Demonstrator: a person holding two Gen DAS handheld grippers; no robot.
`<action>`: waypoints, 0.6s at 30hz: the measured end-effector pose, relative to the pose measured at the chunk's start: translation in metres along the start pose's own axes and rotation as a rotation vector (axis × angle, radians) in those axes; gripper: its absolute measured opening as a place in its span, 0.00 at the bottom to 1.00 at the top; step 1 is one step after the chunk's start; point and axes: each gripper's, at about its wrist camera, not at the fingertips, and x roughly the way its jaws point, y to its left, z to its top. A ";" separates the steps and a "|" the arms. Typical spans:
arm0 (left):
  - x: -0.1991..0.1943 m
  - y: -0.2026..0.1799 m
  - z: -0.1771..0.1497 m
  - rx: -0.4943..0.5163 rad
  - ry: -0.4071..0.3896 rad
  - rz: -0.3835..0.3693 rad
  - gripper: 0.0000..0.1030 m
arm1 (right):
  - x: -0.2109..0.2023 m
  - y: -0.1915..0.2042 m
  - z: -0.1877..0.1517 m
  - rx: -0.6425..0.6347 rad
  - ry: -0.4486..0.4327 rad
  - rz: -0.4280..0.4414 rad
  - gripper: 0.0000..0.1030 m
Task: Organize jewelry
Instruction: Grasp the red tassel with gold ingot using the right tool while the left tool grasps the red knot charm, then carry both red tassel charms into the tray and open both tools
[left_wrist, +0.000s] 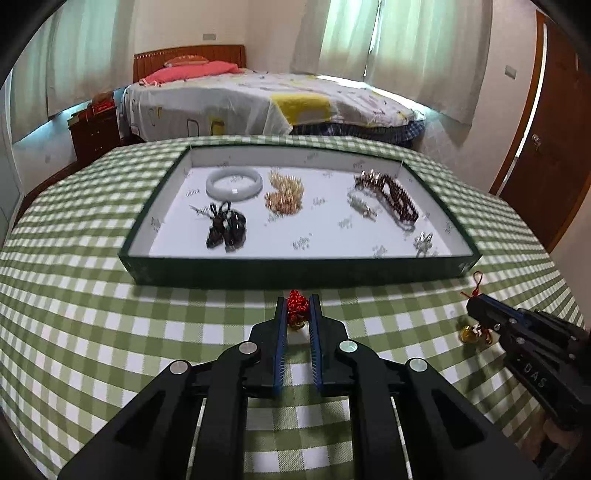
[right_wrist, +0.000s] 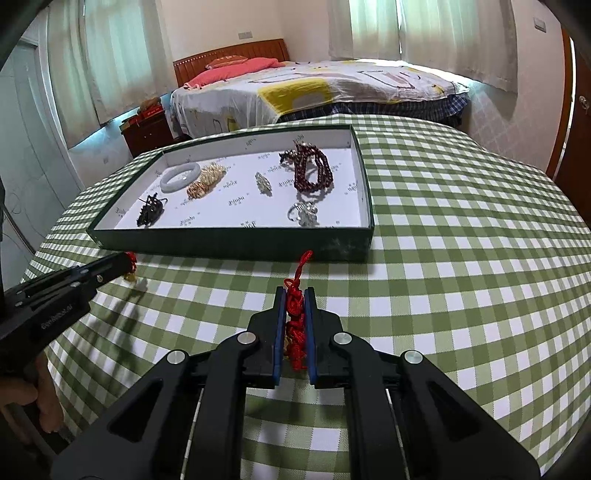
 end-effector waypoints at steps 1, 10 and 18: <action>-0.003 0.000 0.002 -0.001 -0.010 0.000 0.12 | -0.002 0.001 0.002 -0.002 -0.007 0.002 0.10; -0.026 0.002 0.022 -0.009 -0.082 -0.003 0.12 | -0.024 0.012 0.019 -0.013 -0.078 0.031 0.10; -0.040 0.001 0.041 -0.003 -0.145 -0.012 0.12 | -0.037 0.023 0.047 -0.031 -0.147 0.066 0.10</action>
